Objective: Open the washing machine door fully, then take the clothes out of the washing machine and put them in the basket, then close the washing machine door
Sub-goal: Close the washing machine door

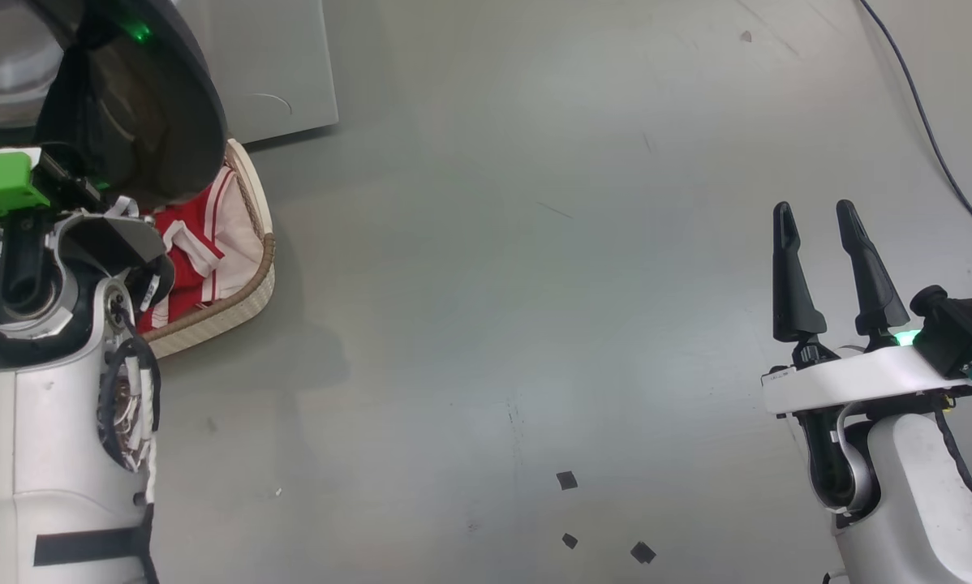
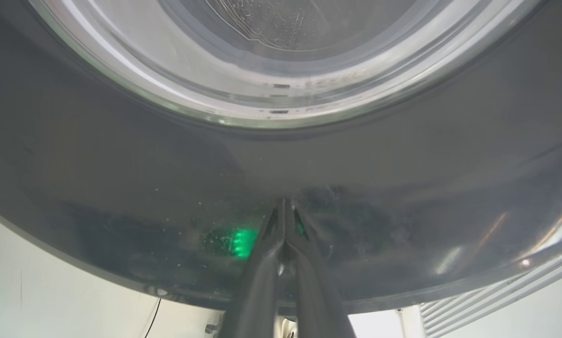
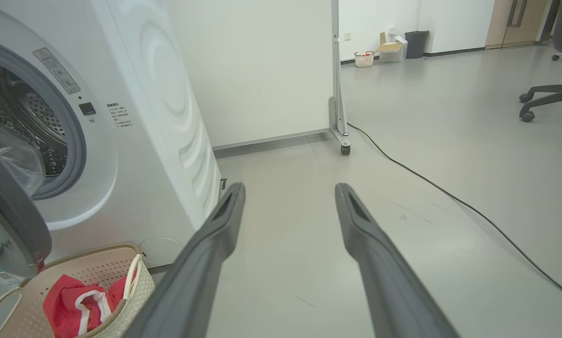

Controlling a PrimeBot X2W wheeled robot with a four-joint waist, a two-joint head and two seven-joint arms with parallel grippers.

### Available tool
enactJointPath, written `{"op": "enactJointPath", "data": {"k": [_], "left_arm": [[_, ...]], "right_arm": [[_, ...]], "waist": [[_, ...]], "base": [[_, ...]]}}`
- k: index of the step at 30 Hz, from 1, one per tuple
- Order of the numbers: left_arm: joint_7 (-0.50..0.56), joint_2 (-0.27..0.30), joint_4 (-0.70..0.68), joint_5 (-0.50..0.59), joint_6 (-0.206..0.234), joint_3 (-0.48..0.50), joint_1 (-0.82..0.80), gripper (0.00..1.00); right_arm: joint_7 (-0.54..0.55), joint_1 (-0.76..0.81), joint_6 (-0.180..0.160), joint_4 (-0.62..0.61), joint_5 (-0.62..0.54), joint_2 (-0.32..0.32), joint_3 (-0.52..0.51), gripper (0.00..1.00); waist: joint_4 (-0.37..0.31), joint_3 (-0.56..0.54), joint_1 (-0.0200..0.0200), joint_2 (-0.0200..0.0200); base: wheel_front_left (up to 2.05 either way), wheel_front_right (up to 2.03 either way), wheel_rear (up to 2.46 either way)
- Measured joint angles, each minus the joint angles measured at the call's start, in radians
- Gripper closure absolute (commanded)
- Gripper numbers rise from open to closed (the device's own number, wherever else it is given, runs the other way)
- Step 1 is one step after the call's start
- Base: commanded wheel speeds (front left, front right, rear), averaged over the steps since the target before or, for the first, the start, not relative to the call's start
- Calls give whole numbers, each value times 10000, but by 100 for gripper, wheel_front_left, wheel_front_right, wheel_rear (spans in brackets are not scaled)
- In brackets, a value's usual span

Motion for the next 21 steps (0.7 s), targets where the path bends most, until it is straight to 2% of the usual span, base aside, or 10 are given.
{"op": "enactJointPath", "data": {"k": [14, 21], "left_arm": [[-192, -2, 880, 71, 0, -364, -659, 100], [209, -15, 1313, -19, -109, -1170, -352, 100]], "right_arm": [[0, -34, 0, 10, 10, 136, -155, 0], [0, -34, 2, 23, -12, -35, -293, 0]], "waist": [[-89, 116, 0, 0], [246, -183, 0, 0]], "base": [[0, 0, 0], [0, 0, 0]]}}
